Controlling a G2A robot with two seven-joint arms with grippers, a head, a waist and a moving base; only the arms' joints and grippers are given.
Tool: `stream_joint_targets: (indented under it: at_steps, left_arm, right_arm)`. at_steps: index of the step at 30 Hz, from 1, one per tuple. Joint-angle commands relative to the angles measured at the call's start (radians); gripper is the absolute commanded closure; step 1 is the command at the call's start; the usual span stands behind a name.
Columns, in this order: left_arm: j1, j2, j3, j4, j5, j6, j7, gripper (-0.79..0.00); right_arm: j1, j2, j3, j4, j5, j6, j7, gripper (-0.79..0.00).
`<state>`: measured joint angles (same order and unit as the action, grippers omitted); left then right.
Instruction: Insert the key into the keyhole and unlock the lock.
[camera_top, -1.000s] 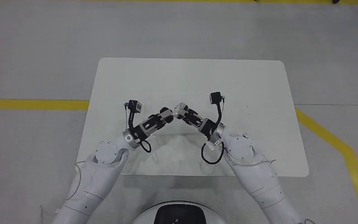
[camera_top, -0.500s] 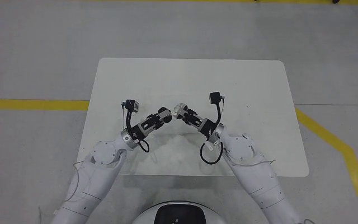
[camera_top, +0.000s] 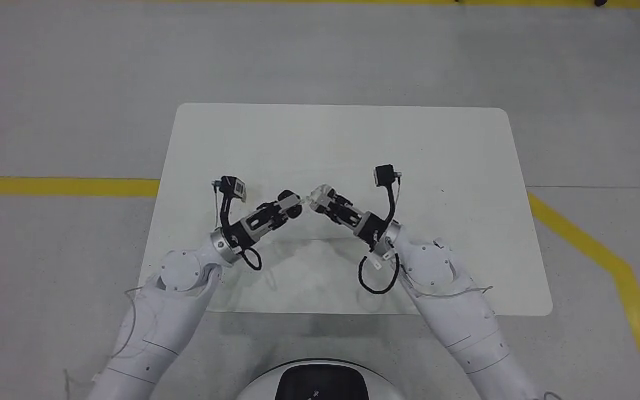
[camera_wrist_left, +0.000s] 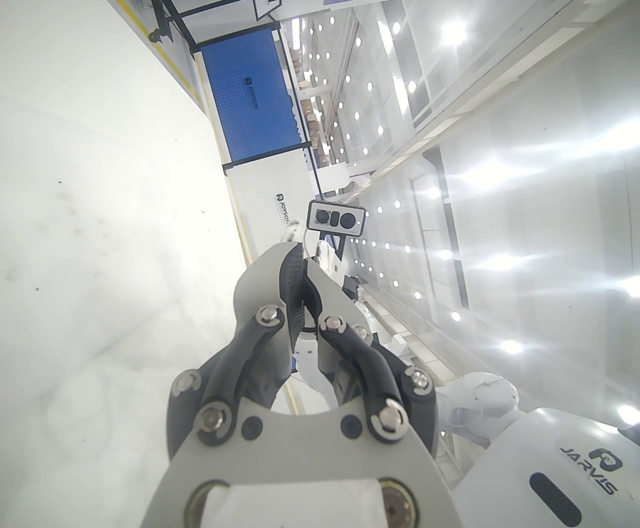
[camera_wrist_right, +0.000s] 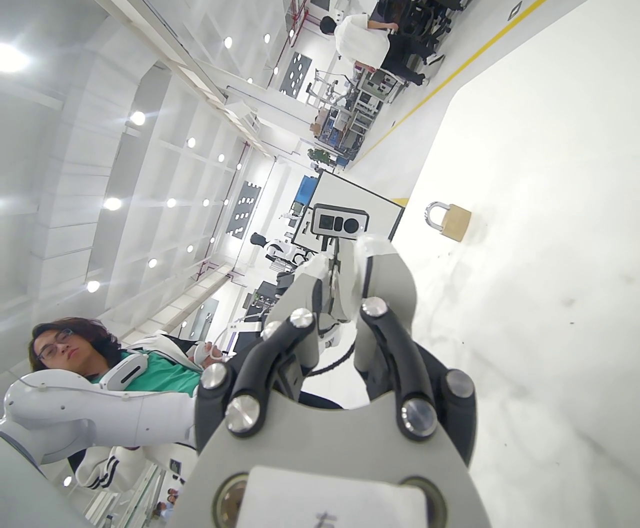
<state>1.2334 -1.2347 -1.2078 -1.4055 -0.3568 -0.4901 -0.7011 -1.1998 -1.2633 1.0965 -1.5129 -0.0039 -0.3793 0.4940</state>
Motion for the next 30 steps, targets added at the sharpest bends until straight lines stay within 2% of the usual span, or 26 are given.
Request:
stream_joint_targets:
  at_steps: [1,2,7,12,14,15,20,25,30]
  left_arm:
    - [-0.001,0.003,-0.011,-0.003,-0.003,-0.003,-0.019,0.0]
    - [-0.001,0.005,-0.016,-0.006,-0.004,-0.002,-0.032,0.0]
    - [0.005,0.017,-0.048,-0.026,0.003,0.015,-0.089,0.0]
    - [0.001,0.028,-0.061,-0.035,0.028,0.087,-0.161,0.0]
    - [-0.002,0.031,-0.062,-0.037,0.032,0.107,-0.186,0.0]
    - [-0.002,0.032,-0.061,-0.038,0.034,0.113,-0.193,0.0]
    - [-0.004,0.035,-0.044,-0.047,0.045,0.137,-0.23,0.0]
    - [-0.005,0.037,-0.033,-0.049,0.052,0.139,-0.244,0.0]
    - [-0.003,0.041,-0.034,-0.044,0.068,0.14,-0.247,0.0]
  right_arm:
    - [0.003,0.003,0.003,-0.001,-0.011,0.001,0.034,-0.656]
    - [0.008,0.007,0.006,0.0,-0.037,0.001,0.074,-0.785]
    - [0.007,0.029,0.056,-0.018,-0.038,0.021,0.251,-0.785]
    - [0.015,0.047,0.086,-0.035,0.026,0.05,0.434,-0.785]
    - [0.027,0.05,0.091,-0.033,0.051,0.065,0.472,-0.613]
    - [0.033,0.051,0.091,-0.031,0.059,0.074,0.486,-0.563]
    - [0.066,0.049,0.061,-0.018,0.077,0.112,0.519,-0.536]
    - [0.099,0.045,0.022,0.004,0.086,0.135,0.532,-0.394]
    - [0.117,0.043,0.004,0.023,0.094,0.14,0.527,-0.363]
